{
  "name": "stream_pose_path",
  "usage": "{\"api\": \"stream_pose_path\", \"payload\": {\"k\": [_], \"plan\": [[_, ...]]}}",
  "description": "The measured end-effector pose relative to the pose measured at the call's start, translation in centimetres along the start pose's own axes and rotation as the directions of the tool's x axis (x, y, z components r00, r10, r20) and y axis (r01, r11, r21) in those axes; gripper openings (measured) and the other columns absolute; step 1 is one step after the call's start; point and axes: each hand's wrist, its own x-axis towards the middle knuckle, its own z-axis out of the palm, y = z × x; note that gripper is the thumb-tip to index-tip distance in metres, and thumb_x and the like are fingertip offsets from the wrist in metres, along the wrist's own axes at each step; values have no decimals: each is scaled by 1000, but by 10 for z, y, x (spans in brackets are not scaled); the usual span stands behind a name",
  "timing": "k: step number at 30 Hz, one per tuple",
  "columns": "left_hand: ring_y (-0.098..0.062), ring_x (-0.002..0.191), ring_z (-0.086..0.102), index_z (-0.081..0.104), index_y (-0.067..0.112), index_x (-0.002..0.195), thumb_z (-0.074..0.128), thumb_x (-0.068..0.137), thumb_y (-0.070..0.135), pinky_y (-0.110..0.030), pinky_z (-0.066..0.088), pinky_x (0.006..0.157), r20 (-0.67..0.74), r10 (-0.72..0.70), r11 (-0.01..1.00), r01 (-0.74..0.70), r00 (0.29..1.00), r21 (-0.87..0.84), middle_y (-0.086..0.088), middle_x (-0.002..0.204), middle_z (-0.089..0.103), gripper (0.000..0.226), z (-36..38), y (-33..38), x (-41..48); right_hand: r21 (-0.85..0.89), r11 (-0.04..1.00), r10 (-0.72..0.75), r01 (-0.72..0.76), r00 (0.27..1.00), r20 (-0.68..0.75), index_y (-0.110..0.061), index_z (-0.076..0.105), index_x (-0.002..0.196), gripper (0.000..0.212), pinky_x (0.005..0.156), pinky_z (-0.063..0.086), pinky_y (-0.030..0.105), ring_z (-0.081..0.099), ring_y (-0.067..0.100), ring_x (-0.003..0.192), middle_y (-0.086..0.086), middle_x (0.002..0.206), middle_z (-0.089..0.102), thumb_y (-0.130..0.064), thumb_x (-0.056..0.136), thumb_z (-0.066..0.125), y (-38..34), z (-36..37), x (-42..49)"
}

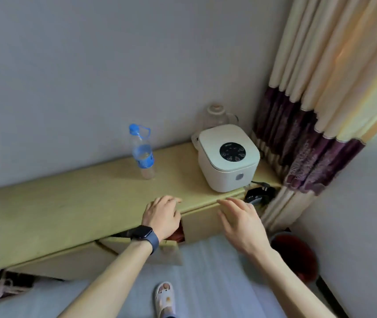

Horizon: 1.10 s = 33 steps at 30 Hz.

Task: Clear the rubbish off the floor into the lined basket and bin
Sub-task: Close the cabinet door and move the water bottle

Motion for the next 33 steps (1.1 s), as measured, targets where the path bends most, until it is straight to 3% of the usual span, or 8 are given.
{"api": "stream_pose_path", "payload": {"k": [7, 13, 16, 21, 26, 30, 33], "plan": [[-17, 124, 48, 51, 34, 136, 46, 94, 34, -31, 39, 100, -24, -216, 976, 215, 976, -39, 10, 136, 53, 42, -31, -143, 50, -36, 985, -168, 169, 985, 47, -27, 57, 135, 42, 101, 42, 31, 52, 24, 119, -6, 135, 58, -41, 96, 55, -106, 41, 121], [-19, 139, 33, 37, 32, 147, 46, 94, 30, -33, 32, 109, 104, -278, 956, 285, 955, -63, 4, 152, 36, 54, -2, -249, 128, -48, 986, -158, 162, 985, 72, -29, 39, 147, 60, 94, 47, 39, 47, 28, 121, -2, 141, 47, -47, 92, 56, -179, 99, 239], [-24, 146, 20, 24, 30, 153, 43, 97, 33, -38, 24, 116, 199, -310, 948, 319, 930, -15, -2, 160, 22, 59, 25, -280, 159, -30, 990, -135, 135, 991, 18, -31, 33, 149, 67, 93, 49, 41, 46, 27, 124, 0, 141, 44, -50, 90, 58, -202, 123, 286], [-30, 150, 0, 7, 33, 155, 39, 98, 46, -50, 14, 118, 404, -336, 936, 350, 851, 41, -1, 164, 1, 67, 82, -321, 178, -173, 981, -93, 91, 996, -7, -44, 36, 139, 55, 70, 54, 38, 55, 25, 105, 0, 114, 53, -64, 89, 49, -215, 168, 334], [-29, 149, -17, -15, 36, 153, 36, 96, 53, -54, 11, 119, 451, -354, 925, 378, 819, 40, -1, 159, -29, 78, 118, -327, 157, -194, 975, -127, 104, 986, -108, -28, 46, 111, 37, 49, 42, 27, 61, 23, 72, -5, 89, 59, -58, 91, 51, -202, 172, 326], [-30, 150, -7, -7, 30, 155, 38, 97, 45, -50, 13, 119, 467, -344, 934, 348, 815, 79, -3, 162, -20, 76, 110, -316, 156, -156, 988, -27, 13, 996, -90, -29, 43, 108, 35, 47, 34, 22, 53, 16, 56, -10, 82, 56, -60, 94, 48, -172, 154, 292], [-28, 148, 13, 11, 24, 156, 42, 96, 37, -47, 23, 116, 472, -302, 953, 278, 828, 122, -7, 163, 6, 68, 96, -291, 155, -54, 992, 111, -118, 987, -115, -31, 40, 105, 34, 48, 31, 24, 42, 15, 54, -13, 73, 51, -61, 92, 47, -141, 126, 243]]}}
